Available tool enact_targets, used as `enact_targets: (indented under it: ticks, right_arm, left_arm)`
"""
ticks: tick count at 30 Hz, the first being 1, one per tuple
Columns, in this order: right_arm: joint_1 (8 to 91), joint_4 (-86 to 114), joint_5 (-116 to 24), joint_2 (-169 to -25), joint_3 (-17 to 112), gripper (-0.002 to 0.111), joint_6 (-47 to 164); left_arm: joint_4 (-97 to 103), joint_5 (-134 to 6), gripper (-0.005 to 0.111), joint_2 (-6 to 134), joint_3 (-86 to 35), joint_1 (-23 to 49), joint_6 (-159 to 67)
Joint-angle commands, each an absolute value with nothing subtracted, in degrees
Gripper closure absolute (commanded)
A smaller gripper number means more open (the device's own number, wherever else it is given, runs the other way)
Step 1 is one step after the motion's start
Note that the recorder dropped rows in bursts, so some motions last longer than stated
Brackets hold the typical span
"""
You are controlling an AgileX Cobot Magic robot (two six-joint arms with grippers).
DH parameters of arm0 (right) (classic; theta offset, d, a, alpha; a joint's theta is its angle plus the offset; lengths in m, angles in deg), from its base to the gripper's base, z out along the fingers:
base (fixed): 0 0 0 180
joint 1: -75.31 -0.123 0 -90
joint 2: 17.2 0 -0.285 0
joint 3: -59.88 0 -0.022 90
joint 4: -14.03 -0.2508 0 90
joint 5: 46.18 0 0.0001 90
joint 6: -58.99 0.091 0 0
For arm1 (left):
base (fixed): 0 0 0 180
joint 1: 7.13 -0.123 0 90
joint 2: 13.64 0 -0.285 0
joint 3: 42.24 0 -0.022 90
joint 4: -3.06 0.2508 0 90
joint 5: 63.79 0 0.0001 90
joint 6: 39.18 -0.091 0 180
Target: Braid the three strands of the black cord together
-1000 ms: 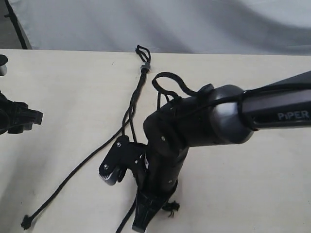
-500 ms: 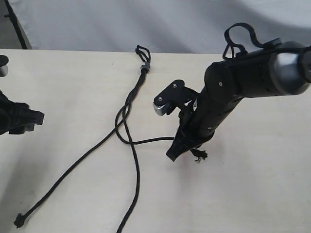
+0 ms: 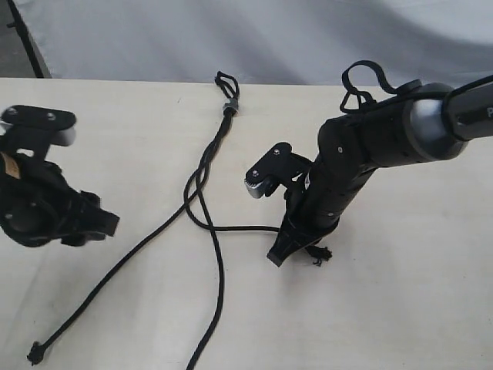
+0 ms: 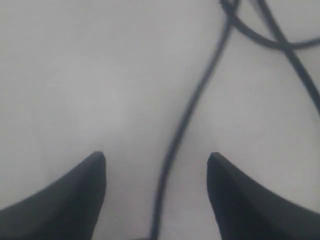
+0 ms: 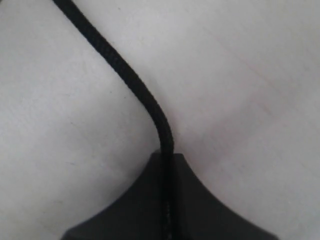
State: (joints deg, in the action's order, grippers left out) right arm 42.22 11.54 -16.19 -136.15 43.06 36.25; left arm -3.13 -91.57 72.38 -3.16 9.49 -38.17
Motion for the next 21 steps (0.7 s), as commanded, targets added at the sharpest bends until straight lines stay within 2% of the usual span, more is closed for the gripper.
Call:
enact_targets:
  ticks: [1,9,14,21]
  right_arm:
    - [42.56,11.94,-16.86,-136.19,43.34,0.109,36.28]
    - [42.56,11.94,-16.85,-136.19,43.34,0.109,36.63]
    - [42.56,11.94,-16.85,-136.19,43.34,0.109,36.75]
    - [42.56,11.94,-16.85,-136.19,43.34,0.109,36.75]
  left_arm:
    - [-8.32,-92.12,0.050,72.14,-2.81,20.48,-41.81]
    - [-8.14,-85.68,0.050,75.46,-2.81,38.86,-40.48]
    - [-8.14,-80.16,0.051,85.68,-2.81,42.81,-40.48]
    - [-7.72,-75.84,0.067,92.39,-2.81,44.35,-40.48]
